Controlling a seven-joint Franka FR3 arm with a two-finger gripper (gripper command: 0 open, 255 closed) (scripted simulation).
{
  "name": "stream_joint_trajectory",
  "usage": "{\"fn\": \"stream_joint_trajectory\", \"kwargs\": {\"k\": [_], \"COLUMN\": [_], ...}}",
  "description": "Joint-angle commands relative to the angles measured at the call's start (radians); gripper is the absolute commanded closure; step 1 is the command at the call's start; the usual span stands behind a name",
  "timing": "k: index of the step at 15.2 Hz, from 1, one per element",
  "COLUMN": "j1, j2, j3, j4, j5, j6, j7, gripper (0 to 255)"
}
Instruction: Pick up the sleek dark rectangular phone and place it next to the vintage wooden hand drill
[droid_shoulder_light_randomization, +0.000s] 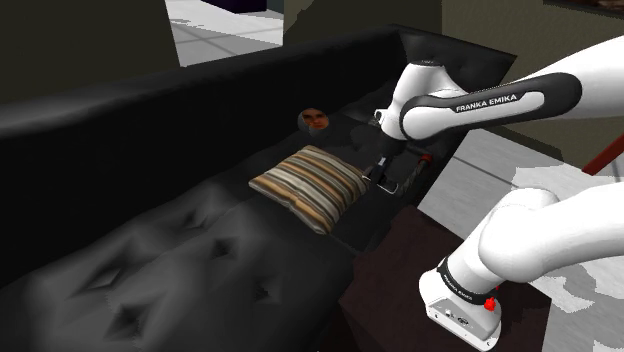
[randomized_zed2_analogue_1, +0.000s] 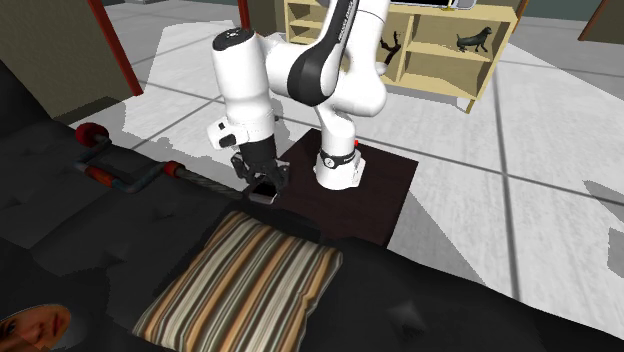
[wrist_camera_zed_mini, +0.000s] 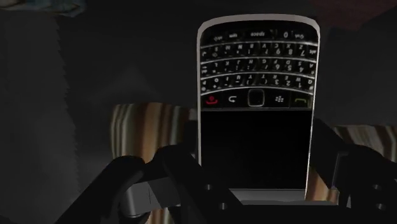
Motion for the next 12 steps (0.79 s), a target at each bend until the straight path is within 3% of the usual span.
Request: {"fn": "stream_joint_trajectory", "kwargs": {"k": [1,7,12], "j1": [-0.026,-0.082,-0.106], "j2": [0.045,0.193,0.331], "j3": [-0.039,-0.155,-0.244], "j4": [0.041,0.170,0.306], "j5": [-0.022,-0.057,-0.044], "j6": [0.003,0.020,0.020], "j7": [-0.050,-0.200,-0.329], "gripper": [255,255,255]}}
